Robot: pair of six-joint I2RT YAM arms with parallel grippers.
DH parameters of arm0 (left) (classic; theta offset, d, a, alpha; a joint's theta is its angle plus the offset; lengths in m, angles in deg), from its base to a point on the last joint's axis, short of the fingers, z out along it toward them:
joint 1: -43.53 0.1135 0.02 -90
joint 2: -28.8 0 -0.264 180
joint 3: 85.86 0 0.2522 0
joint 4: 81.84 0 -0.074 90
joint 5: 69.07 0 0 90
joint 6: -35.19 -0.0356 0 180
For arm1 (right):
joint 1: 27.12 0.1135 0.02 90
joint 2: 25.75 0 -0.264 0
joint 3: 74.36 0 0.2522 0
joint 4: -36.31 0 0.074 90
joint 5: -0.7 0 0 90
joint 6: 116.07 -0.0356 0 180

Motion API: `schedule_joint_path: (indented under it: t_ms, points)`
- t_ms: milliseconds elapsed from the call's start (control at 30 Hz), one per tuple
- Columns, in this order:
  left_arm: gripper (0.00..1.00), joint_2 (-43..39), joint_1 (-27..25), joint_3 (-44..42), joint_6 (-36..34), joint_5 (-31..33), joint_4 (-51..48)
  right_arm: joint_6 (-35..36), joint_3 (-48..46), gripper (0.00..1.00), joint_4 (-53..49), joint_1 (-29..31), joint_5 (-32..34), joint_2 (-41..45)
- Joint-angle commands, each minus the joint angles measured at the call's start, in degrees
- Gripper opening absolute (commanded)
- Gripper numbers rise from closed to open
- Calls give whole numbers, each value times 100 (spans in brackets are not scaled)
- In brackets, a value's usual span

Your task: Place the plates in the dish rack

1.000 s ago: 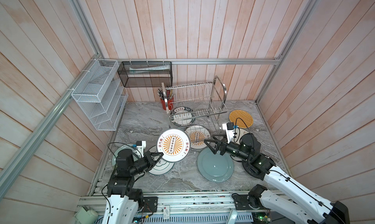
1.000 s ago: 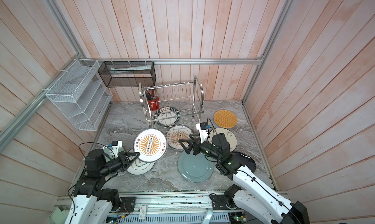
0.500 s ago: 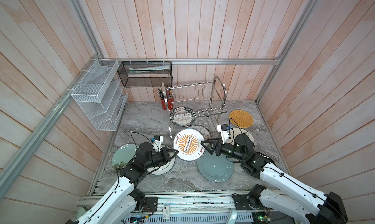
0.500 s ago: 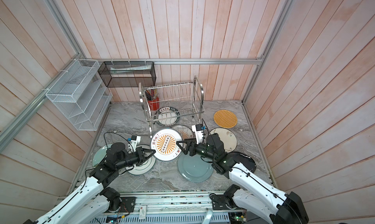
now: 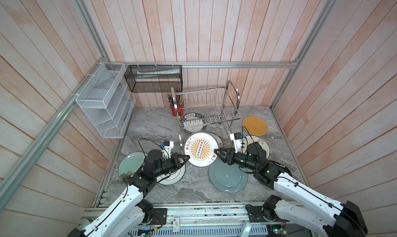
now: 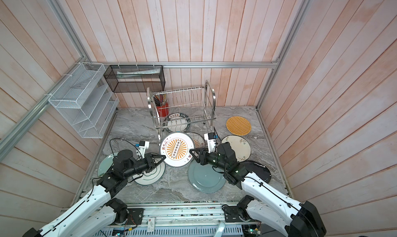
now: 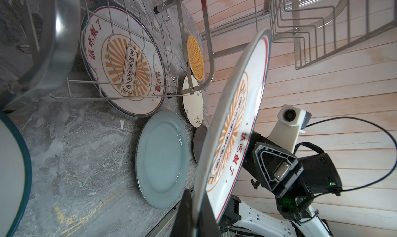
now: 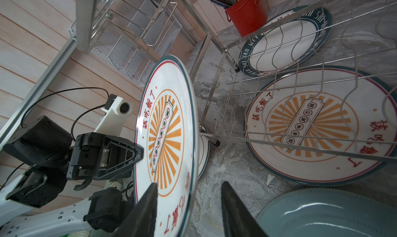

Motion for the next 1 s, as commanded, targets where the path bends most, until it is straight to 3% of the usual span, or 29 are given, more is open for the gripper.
schedule_joint_path:
  t_ms: [0,167,500,700,767,800,833,900,967]
  points:
    - [0,-41,-17,201,-16,-21,365,-90,-37,39,286,36,-121,-64]
    - [0,-15,-19,180,-35,-31,415,-301,-129,29,563,44,-99,-63]
    - [0,103,-29,91,-3,-118,728,-659,-208,23,1010,88,-186,-229]
    - [0,97,-27,100,-158,-84,641,-716,-165,0,1042,139,-226,-250]
    - [0,95,-33,126,-247,-82,555,-526,-89,0,938,199,-164,-145]
    - [10,72,-33,140,-296,-62,505,-408,-45,0,821,243,-55,-55]
    - [32,36,-34,165,-370,-28,437,-327,12,0,635,268,85,59]
    - [64,-61,-33,249,-561,65,206,-174,52,0,402,290,314,336]
    - [88,-231,-29,367,-807,185,-69,-94,61,0,169,294,641,705]
